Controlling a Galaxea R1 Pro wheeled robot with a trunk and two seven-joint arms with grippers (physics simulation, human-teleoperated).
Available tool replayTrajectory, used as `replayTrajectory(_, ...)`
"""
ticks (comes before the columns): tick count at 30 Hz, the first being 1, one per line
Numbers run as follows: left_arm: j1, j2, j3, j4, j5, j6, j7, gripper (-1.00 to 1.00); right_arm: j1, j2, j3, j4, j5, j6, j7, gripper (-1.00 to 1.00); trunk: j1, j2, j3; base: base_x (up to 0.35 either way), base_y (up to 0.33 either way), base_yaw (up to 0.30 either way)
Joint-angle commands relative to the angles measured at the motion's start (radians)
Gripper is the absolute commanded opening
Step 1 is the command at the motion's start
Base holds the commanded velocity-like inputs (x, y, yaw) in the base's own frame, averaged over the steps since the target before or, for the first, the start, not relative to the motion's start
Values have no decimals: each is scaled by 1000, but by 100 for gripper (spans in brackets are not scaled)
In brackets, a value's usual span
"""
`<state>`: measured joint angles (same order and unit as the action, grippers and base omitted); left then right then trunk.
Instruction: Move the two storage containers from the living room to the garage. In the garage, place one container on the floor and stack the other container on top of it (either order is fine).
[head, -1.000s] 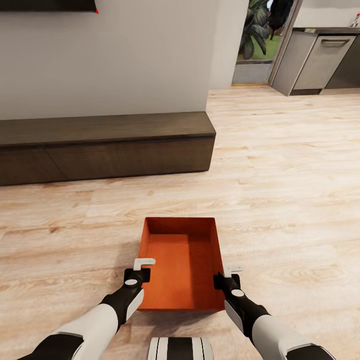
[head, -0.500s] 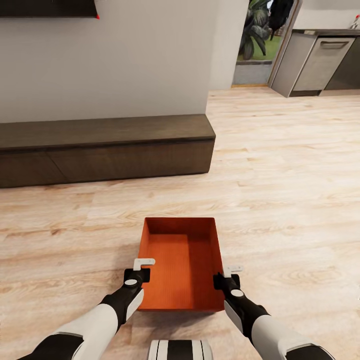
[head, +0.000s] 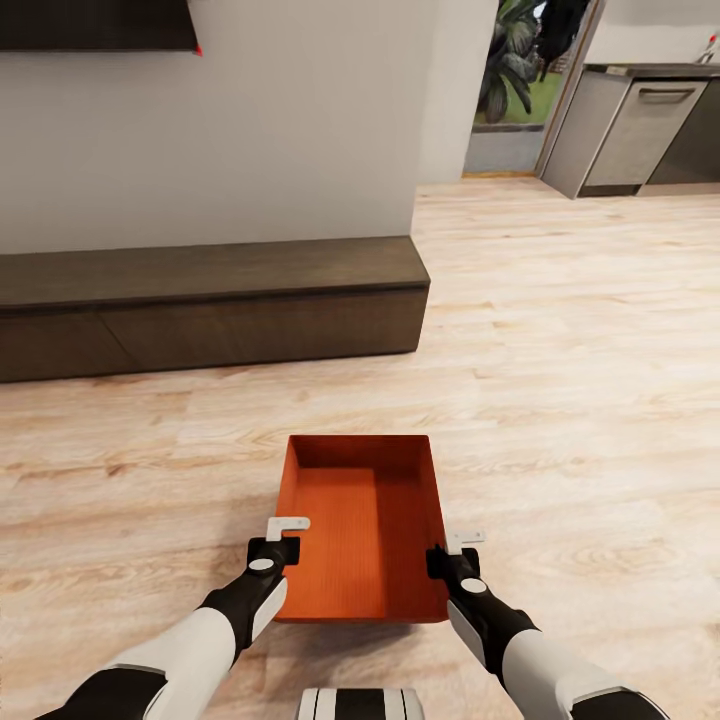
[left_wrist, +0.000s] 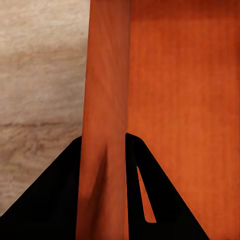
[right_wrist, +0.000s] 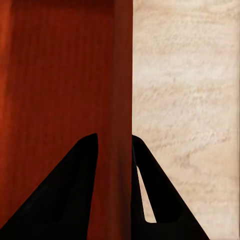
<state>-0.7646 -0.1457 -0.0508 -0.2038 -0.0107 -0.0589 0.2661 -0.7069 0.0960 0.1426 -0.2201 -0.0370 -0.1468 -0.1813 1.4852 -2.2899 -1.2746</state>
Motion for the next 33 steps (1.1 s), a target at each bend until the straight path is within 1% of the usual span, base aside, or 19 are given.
replayTrajectory(1,-1,0,-4,0,-7,-2,7,-100,0,0,10,4,-12,-6,-9,-100,-4,7,3,0,0,0)
replayTrajectory(8,-1,0,-4,0,-6,-2,7,-100,0,1,10,4,-13,-14,-9,-100,-31,56,25,0,0,0)
replayTrajectory(33,-1,1,-4,0,-6,-2,7,-100,0,-2,9,4,-18,-2,-8,-100,-127,231,103,0,0,0)
